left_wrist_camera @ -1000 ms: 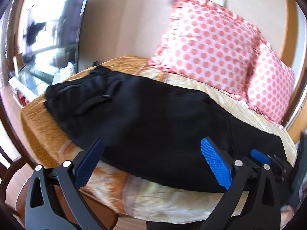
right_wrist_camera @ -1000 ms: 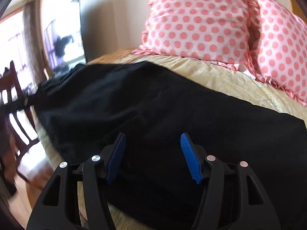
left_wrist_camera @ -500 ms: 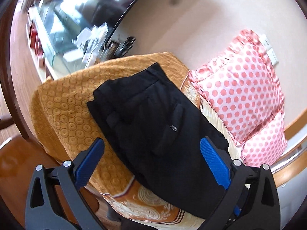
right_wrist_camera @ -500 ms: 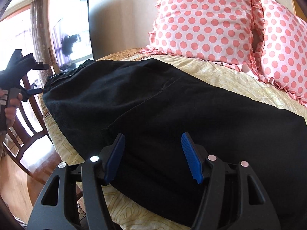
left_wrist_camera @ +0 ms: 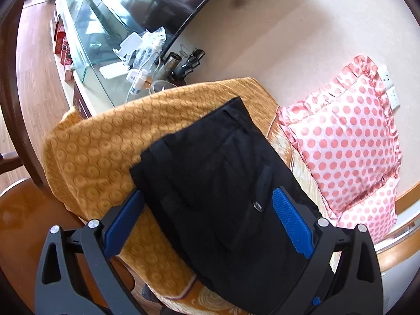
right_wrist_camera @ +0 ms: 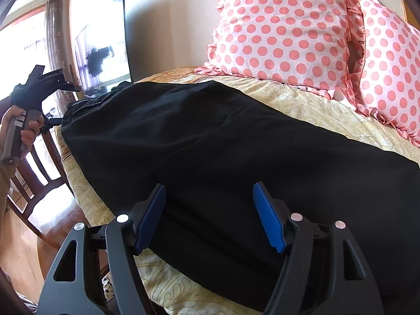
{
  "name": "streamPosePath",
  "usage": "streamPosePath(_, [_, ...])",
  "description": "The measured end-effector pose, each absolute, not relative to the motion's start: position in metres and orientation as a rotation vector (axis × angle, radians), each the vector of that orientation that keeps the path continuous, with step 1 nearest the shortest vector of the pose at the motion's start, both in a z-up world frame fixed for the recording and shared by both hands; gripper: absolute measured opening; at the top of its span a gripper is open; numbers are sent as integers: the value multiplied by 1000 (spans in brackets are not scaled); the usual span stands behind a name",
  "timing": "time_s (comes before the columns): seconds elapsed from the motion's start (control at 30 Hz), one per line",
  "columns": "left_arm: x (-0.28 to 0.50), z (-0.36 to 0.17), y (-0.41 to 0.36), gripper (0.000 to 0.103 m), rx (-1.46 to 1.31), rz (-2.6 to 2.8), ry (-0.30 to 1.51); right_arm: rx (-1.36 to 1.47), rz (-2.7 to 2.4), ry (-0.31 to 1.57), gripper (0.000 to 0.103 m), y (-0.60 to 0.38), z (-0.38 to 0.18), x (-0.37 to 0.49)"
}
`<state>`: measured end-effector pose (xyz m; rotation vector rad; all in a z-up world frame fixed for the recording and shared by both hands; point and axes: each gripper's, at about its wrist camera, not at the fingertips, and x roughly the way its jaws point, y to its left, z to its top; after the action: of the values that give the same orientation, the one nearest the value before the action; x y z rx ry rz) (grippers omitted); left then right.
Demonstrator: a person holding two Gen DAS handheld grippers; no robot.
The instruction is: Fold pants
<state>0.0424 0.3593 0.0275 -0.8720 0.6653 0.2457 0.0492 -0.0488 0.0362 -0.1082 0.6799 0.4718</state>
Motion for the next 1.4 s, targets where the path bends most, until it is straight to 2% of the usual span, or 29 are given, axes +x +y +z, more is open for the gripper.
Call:
streamPosePath(0.1, [48, 29, 357, 97, -840, 265, 680, -108, 472, 678, 71, -49, 36, 49])
streamPosePath(0.27, [48, 30, 351, 73, -810, 306, 683, -108, 474, 675, 71, -49, 35, 49])
streamPosePath(0.43, [39, 25, 360, 59, -863, 310, 662, -109, 474, 673, 71, -48, 35, 49])
streamPosePath(0.6, [29, 20, 365, 61, -938, 310, 654, -104, 476, 676, 71, -50, 36, 49])
streamPosePath(0.67, [26, 20, 362, 69, -955, 289, 647, -103, 476, 674, 71, -49, 36, 49])
streamPosePath(0.8, [29, 22, 357, 76, -953, 271, 656, -106, 476, 671, 72, -49, 35, 49])
streamPosePath(0.93, [38, 21, 363, 76, -984, 262, 644, -103, 476, 667, 73, -49, 35, 49])
streamPosePath(1.0, [42, 22, 365, 73, -974, 280, 646, -102, 477, 666, 73, -49, 35, 48])
streamPosePath(1.23, [40, 19, 365, 38, -952, 366, 667, -72, 475, 652, 73, -55, 36, 47])
streamPosePath(1.4, [40, 22, 359, 20, -897, 390, 661, -40, 461, 633, 73, -65, 41, 44])
